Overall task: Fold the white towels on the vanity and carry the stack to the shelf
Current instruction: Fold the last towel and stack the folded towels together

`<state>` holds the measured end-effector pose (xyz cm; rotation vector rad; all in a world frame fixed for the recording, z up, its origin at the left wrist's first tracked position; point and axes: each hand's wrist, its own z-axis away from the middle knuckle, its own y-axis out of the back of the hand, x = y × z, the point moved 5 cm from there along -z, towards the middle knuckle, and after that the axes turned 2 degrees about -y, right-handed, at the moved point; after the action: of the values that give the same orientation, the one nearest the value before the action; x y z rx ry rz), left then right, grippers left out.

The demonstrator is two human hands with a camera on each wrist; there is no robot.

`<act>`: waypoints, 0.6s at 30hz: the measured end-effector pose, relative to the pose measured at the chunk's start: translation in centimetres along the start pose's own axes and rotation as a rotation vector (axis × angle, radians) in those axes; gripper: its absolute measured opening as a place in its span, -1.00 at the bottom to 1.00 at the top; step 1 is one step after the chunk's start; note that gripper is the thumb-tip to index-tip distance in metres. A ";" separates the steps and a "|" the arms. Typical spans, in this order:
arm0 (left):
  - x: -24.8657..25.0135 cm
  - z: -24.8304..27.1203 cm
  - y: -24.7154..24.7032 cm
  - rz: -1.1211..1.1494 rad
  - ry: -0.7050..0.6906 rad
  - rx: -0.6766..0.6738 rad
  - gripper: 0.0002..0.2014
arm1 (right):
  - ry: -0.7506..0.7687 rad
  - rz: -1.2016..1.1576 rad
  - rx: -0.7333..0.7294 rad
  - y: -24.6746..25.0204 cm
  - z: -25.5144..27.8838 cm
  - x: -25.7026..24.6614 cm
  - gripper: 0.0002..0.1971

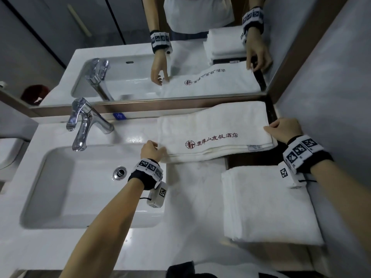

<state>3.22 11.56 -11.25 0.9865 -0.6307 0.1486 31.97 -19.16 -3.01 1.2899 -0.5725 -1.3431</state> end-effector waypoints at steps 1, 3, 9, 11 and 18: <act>0.0 -0.1 0.0 -0.010 0.004 -0.008 -0.63 | -0.008 0.002 -0.004 0.0 0.0 0.1 -0.67; -0.2 -0.1 -0.1 0.008 0.044 -0.068 -0.76 | -0.046 -0.004 -0.090 -0.5 0.0 0.3 -0.64; -0.1 -0.2 -0.4 0.121 0.087 -0.156 -0.76 | -0.075 -0.049 -0.180 -1.5 0.2 0.0 -0.55; -0.2 -0.1 -0.6 0.173 0.108 -0.161 -0.79 | -0.080 -0.052 -0.182 -1.8 0.3 0.2 -0.62; 0.5 0.6 -1.2 0.341 0.166 -0.190 -0.57 | -0.199 -0.428 -0.274 -3.1 0.5 0.5 -0.60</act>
<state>3.87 10.28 -11.63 0.6701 -0.6438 0.4594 30.51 -19.04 -5.79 1.0948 -0.2363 -1.8487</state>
